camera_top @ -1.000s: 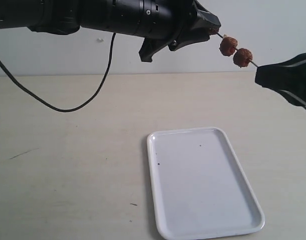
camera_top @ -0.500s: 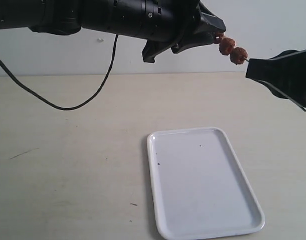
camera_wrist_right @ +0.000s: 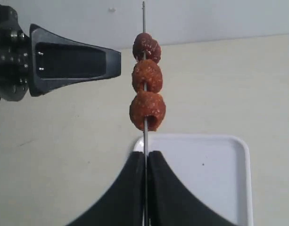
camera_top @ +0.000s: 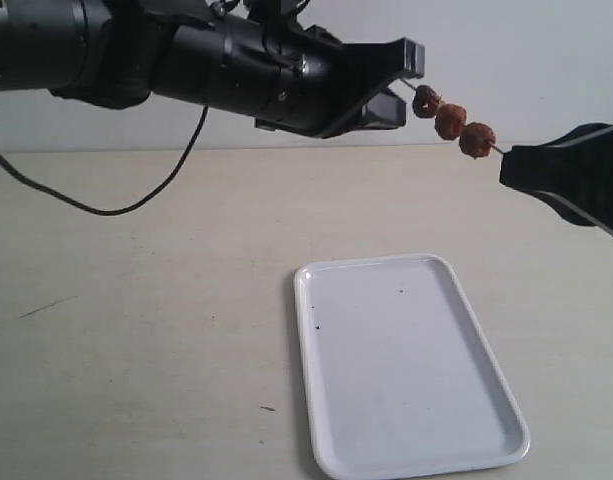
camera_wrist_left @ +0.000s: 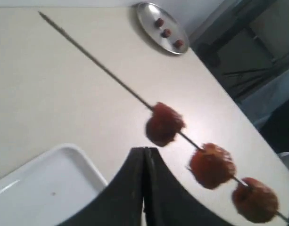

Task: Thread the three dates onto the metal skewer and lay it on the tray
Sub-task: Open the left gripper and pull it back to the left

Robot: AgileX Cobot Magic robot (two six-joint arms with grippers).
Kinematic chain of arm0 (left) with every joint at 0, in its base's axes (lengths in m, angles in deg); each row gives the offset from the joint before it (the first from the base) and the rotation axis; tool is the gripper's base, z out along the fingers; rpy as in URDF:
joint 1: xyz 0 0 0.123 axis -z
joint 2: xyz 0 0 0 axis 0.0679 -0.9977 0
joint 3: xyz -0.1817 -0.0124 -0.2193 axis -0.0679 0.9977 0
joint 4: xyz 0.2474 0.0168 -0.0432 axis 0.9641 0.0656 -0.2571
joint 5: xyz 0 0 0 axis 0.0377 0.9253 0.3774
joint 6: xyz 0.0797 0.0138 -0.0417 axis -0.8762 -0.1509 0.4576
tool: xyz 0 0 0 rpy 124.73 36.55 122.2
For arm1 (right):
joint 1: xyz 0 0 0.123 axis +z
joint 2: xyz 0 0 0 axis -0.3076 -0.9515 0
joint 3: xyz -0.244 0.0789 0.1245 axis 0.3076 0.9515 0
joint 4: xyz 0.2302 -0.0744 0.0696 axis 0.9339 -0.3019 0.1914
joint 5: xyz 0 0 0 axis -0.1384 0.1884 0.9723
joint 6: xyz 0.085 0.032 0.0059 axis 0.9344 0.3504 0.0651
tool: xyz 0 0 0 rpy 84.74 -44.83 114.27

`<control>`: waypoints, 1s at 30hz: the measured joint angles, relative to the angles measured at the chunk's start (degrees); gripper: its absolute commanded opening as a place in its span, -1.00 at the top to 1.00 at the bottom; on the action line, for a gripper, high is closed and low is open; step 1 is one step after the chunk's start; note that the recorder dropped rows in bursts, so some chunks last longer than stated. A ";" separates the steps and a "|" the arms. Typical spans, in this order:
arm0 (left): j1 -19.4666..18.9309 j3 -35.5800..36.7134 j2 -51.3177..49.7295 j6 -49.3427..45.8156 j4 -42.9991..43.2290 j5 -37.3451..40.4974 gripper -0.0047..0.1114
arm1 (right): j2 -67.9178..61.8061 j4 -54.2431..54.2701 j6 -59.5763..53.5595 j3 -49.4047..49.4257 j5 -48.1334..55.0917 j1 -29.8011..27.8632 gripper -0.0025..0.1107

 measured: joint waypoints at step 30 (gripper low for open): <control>30.27 52.56 25.28 -5.65 2.03 -80.06 0.92 | -2.14 -0.35 -0.05 14.57 -19.98 6.86 0.96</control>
